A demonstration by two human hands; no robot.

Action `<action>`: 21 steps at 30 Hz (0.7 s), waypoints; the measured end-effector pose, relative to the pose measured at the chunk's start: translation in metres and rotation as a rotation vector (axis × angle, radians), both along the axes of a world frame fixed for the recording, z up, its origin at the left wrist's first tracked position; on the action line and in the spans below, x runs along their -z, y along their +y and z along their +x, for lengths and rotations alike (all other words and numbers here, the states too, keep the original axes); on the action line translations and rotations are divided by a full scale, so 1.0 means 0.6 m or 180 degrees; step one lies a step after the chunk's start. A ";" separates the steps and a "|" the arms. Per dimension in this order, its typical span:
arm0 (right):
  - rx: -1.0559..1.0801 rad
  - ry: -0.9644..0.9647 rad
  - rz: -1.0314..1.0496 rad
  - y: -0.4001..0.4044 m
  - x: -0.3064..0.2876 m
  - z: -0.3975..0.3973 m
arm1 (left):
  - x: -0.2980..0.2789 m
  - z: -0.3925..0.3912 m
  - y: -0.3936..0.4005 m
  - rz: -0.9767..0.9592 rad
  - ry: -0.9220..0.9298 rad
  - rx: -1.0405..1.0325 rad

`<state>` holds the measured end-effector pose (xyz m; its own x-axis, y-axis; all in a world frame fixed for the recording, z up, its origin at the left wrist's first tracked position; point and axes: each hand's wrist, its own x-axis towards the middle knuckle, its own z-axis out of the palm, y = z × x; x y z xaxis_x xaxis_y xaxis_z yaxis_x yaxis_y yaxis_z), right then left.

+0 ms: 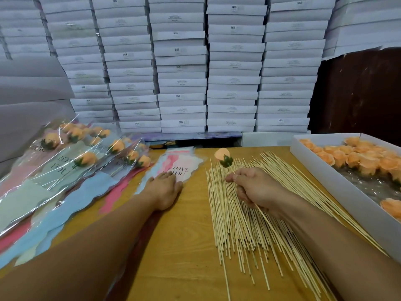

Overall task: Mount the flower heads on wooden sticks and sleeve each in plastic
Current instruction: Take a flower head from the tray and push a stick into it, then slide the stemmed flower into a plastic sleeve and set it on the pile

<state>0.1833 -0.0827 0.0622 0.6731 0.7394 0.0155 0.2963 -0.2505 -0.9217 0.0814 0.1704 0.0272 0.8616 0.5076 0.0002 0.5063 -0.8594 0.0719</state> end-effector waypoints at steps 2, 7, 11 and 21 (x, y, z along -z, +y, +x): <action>-0.0001 -0.0005 0.0000 0.001 0.003 0.003 | 0.003 -0.002 -0.003 0.0015 -0.0291 0.0042; -0.0019 0.0048 0.0038 0.004 0.009 0.008 | -0.003 -0.013 -0.016 0.0220 -0.0588 -0.0071; -0.0018 0.0092 -0.0007 0.004 0.010 0.010 | -0.018 -0.014 -0.029 0.0339 -0.0614 -0.0203; 0.0250 0.0723 0.0209 0.005 0.002 0.003 | -0.098 -0.078 -0.168 0.0720 -0.1271 0.0339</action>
